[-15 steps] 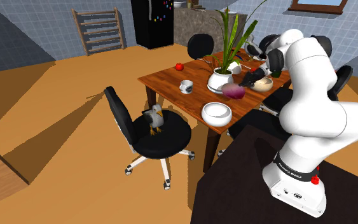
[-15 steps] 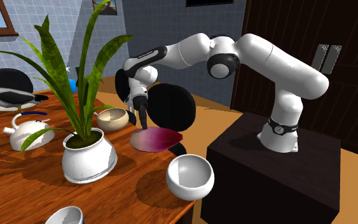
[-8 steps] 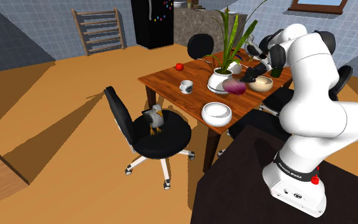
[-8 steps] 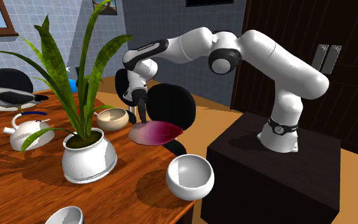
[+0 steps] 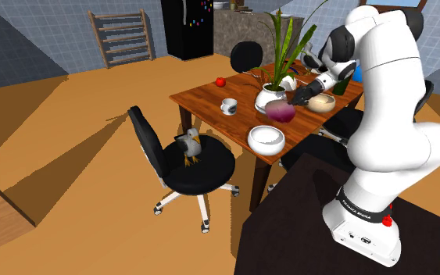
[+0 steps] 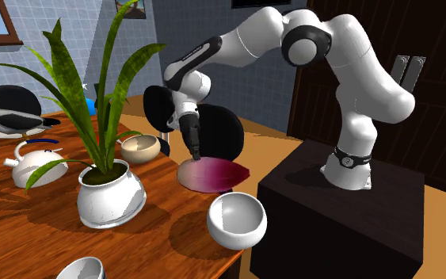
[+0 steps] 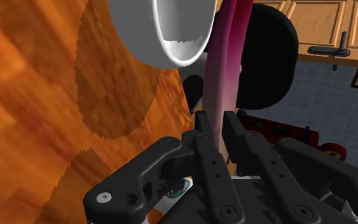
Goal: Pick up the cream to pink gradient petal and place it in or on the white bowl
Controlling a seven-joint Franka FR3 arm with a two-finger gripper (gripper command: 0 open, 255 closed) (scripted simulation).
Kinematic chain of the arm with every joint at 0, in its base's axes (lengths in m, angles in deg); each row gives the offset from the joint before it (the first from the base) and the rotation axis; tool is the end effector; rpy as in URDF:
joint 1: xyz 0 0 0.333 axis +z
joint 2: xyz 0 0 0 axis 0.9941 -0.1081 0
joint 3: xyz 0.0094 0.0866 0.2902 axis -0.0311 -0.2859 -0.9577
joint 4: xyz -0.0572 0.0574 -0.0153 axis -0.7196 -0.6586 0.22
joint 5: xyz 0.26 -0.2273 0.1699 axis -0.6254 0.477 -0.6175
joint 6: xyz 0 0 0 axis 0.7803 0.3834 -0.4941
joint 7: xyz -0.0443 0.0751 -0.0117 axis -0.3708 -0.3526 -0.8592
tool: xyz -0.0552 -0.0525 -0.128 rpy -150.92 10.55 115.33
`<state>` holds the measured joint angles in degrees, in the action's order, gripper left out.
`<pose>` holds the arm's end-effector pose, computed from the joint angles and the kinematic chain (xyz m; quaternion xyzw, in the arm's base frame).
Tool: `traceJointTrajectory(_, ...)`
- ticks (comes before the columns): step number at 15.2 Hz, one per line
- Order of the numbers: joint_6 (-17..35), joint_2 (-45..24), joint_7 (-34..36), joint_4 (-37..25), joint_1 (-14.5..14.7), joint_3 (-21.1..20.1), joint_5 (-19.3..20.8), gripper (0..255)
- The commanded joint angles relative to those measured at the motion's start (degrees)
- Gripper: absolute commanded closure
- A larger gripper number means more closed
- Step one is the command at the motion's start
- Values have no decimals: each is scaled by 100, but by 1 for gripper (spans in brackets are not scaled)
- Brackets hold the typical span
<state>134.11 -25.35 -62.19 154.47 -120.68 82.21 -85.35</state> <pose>0.3678 -0.4726 0.2021 -0.8427 0.2432 -0.1346 0.4611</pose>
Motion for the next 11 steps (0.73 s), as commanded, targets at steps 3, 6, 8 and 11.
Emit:
traceJointTrajectory(3,499,746,-160,1192,575,93,65,255)
traceJointTrajectory(6,899,1295,-215,2004,979,133,87,255)
traceJointTrajectory(8,1035,1388,-267,2217,1073,117,60,255)
traceJointTrajectory(11,1086,1197,-404,2191,1031,59,-31,255)
